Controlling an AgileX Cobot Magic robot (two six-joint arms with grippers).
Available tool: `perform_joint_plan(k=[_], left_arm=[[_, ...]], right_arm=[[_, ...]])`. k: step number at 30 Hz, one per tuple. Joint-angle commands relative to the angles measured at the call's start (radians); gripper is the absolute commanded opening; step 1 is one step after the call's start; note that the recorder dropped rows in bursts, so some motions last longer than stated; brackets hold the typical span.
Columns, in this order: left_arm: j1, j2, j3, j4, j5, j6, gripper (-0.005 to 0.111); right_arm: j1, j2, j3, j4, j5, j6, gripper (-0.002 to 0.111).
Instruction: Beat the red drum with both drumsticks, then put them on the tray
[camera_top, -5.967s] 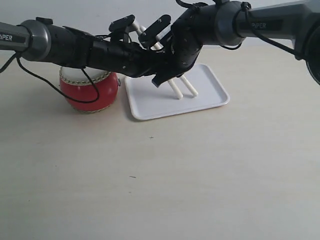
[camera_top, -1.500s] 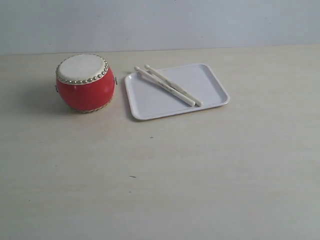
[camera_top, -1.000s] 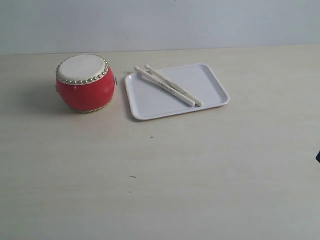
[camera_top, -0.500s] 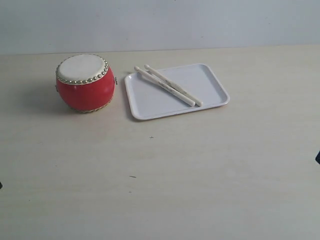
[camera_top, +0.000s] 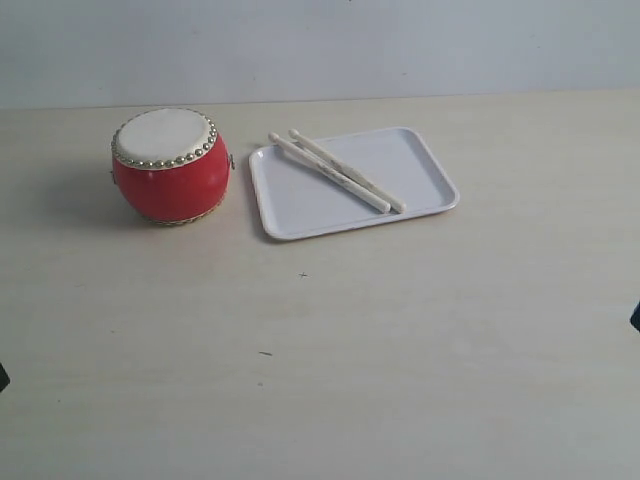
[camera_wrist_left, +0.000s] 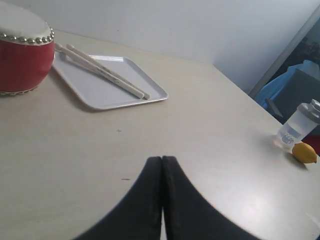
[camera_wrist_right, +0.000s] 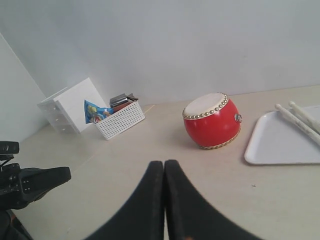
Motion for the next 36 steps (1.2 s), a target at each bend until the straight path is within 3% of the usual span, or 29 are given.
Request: perform_joint_plan(k=[1,9,12,17,19,21,28,32,36], left_arm=[[0.001,-0.006,0.004,0.003,0.004,0.005,0.000],[0.001,-0.006,0.004,0.049,-0.003,0.021,0.000],[0.001,-0.006,0.004,0.293,0.013,-0.100,0.000],[0.001,-0.006,0.004,0.708,-0.169,-0.663,0.000],[0.001,-0.006,0.004,0.913,-0.213,-0.768,0.000],[0.001,-0.006,0.004,1.013,-0.196,-0.799,0.000],[0.001,-0.006,0.004,1.015,-0.058,-0.767,0.000],[0.001,-0.006,0.004,1.015,-0.047,-0.761,0.000],[0.001,-0.006,0.004,0.941,-0.041,-0.650,0.000]], right_arm=[[-0.001,-0.005,0.006,0.004,0.005,-0.004,0.000],[-0.001,-0.005,0.006,0.004,0.005,-0.004,0.000],[-0.001,-0.005,0.006,0.004,0.005,-0.004,0.000],[-0.001,-0.005,0.006,0.004,0.005,-0.006,0.000],[-0.001,-0.005,0.006,0.004,0.005,-0.006,0.000],[-0.001,-0.005,0.006,0.004,0.005,-0.006,0.000],[-0.001,-0.005,0.006,0.004,0.005,-0.006,0.000],[-0.001,-0.005,0.006,0.004,0.005,-0.006,0.000],[-0.001,-0.005,0.006,0.004,0.005,-0.006,0.000]])
